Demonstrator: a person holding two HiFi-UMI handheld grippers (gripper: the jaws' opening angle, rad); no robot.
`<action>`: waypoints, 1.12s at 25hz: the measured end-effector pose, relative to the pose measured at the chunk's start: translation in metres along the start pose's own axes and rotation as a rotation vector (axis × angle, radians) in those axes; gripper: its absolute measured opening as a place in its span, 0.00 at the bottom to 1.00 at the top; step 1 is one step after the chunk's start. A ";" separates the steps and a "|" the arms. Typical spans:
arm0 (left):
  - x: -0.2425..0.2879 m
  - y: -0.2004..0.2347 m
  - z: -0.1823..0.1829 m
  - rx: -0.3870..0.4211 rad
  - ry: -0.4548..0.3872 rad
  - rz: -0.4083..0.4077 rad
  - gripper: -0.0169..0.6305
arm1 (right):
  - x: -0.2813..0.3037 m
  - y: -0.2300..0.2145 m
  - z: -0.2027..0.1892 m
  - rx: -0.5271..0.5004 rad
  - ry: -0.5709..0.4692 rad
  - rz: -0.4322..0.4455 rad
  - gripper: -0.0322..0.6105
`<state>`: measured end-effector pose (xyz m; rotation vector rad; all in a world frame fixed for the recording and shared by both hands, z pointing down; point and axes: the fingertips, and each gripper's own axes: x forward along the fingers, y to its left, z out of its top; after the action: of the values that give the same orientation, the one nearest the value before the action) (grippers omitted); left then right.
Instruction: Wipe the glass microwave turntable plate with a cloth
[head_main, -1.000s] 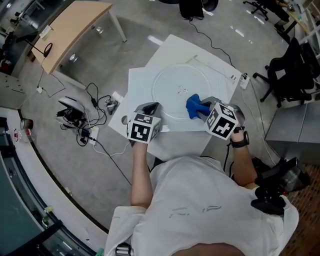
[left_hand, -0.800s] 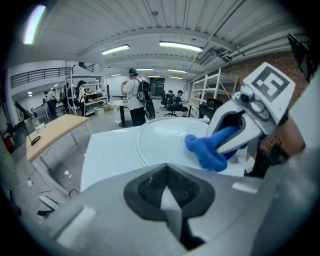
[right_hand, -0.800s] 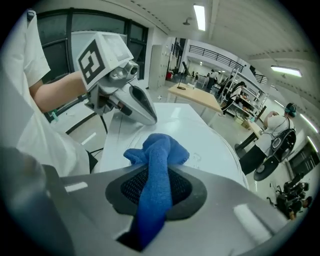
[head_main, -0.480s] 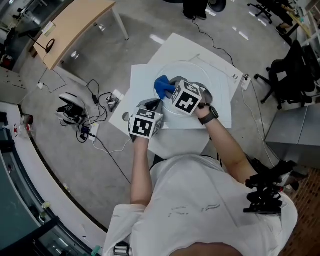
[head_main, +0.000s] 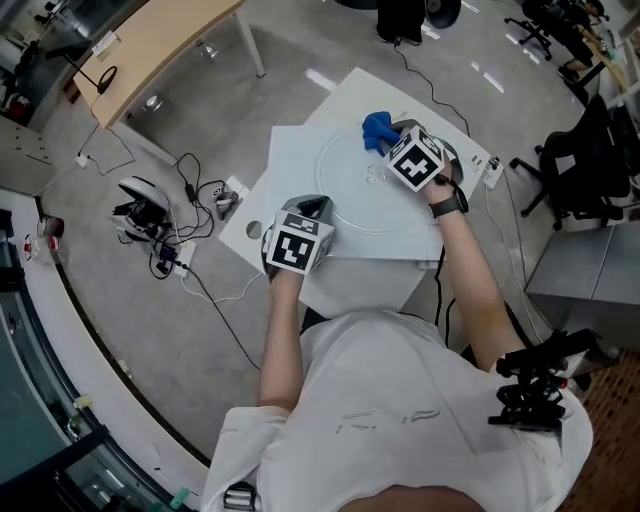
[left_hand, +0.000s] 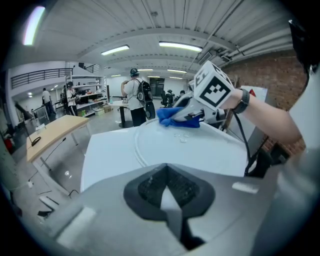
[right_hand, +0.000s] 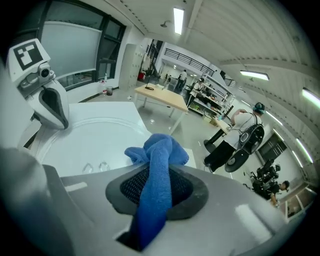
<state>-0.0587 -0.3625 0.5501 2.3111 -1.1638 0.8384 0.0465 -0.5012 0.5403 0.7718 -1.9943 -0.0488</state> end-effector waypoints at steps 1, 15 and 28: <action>-0.001 -0.001 0.000 -0.006 0.001 -0.007 0.02 | -0.006 -0.006 -0.012 0.009 0.015 -0.007 0.16; -0.008 -0.006 0.002 -0.024 0.004 -0.030 0.02 | -0.101 0.099 -0.077 -0.142 0.062 0.203 0.16; -0.010 -0.008 -0.003 -0.024 0.006 -0.034 0.02 | -0.058 0.166 0.014 -0.309 -0.052 0.311 0.17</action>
<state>-0.0577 -0.3508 0.5446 2.3016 -1.1225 0.8142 -0.0281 -0.3411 0.5438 0.2626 -2.0704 -0.1910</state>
